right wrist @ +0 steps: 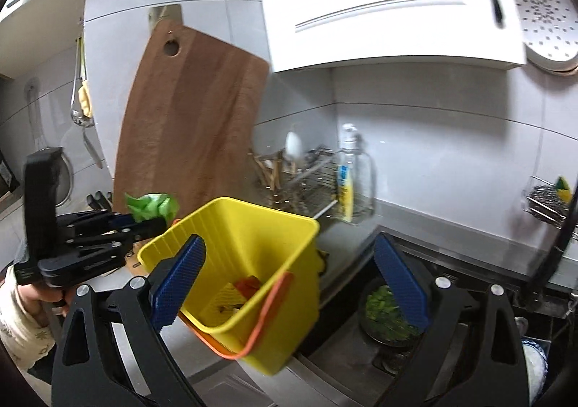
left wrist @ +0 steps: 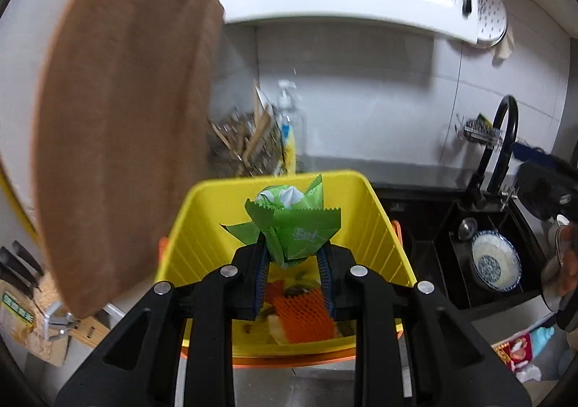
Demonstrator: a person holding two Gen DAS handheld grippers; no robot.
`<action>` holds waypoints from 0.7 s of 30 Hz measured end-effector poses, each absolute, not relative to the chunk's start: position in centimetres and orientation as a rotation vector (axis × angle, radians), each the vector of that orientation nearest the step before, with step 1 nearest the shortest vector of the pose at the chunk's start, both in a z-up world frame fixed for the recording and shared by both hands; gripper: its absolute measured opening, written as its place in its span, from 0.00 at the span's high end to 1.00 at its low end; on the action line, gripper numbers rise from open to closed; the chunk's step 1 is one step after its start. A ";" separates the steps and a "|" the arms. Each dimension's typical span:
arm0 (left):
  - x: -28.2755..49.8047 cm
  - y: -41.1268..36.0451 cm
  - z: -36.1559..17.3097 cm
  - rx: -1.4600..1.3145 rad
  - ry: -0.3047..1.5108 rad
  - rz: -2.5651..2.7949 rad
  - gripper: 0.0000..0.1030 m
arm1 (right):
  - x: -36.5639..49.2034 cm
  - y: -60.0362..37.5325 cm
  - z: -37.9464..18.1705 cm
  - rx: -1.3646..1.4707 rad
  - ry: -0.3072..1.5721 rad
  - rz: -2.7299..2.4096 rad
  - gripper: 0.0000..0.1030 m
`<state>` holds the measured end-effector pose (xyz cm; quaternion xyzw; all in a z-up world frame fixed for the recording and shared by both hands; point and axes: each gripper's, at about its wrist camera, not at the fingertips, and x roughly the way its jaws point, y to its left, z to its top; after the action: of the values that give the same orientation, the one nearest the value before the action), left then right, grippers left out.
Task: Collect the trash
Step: 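Open the left tool to drop the green bag into the bucket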
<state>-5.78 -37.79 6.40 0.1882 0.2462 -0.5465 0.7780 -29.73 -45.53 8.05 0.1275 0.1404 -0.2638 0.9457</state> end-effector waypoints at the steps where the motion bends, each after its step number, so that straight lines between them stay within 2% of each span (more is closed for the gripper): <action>1: -5.6 -38.4 5.9 0.433 0.575 -1.187 0.58 | -30.0 -45.5 8.1 0.260 0.284 -0.544 0.11; 2: -5.4 -39.0 5.5 0.466 0.614 -1.165 0.29 | -30.4 -45.7 8.1 0.262 0.281 -0.552 0.11; 3: -5.4 -39.1 5.3 0.466 0.608 -1.116 0.22 | -30.7 -45.8 8.2 0.264 0.284 -0.556 0.11; 6: -6.1 -38.1 5.9 0.434 0.572 -1.135 0.18 | -31.1 -45.8 8.3 0.253 0.285 -0.554 0.11; 8: -6.7 -37.5 6.4 0.428 0.551 -1.133 0.10 | -31.1 -45.6 8.4 0.236 0.289 -0.550 0.11; 18: -7.7 -35.6 7.7 0.427 0.529 -1.126 0.09 | -30.4 -45.3 9.0 0.203 0.294 -0.530 0.11; 21: -7.7 -35.0 7.9 0.421 0.521 -1.105 0.06 | -30.1 -45.1 9.1 0.196 0.297 -0.521 0.11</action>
<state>-7.67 -34.98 7.90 0.1960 0.2427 -0.5149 0.7985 -30.09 -45.13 9.08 0.0962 0.1461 -0.2561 0.9507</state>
